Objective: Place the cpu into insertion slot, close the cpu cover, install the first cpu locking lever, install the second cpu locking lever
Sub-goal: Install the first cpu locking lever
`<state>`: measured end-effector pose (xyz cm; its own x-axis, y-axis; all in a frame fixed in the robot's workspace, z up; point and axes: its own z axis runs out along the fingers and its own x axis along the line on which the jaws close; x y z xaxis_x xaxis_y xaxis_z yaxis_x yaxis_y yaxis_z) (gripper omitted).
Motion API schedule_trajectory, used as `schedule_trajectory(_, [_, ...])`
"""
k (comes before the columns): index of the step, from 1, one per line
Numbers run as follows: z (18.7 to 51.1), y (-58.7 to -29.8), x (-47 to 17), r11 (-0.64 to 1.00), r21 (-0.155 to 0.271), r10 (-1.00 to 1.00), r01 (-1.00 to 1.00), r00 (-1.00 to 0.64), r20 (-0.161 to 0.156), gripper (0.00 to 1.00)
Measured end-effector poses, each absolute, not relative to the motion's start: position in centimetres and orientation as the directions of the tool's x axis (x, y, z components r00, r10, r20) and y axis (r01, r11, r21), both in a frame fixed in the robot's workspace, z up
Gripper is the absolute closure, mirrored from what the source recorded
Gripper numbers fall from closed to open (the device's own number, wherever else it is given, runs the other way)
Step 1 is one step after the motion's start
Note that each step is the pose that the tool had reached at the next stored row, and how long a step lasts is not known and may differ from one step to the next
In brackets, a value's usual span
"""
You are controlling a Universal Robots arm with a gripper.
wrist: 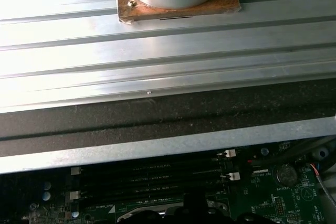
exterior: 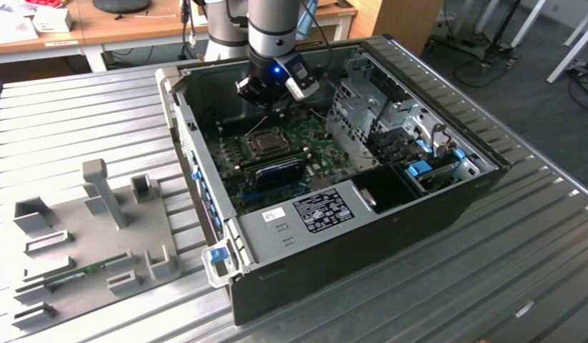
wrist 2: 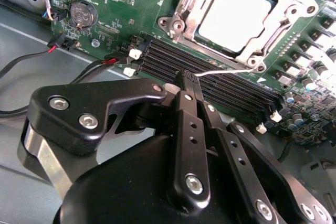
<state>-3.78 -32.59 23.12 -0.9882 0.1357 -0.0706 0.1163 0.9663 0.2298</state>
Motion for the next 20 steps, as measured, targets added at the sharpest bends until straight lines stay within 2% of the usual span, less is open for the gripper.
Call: schedule_trajectory(20, [23.1,-32.6,-5.4,0.966,0.23,0.136,0.115,-0.988,-0.075,0.9])
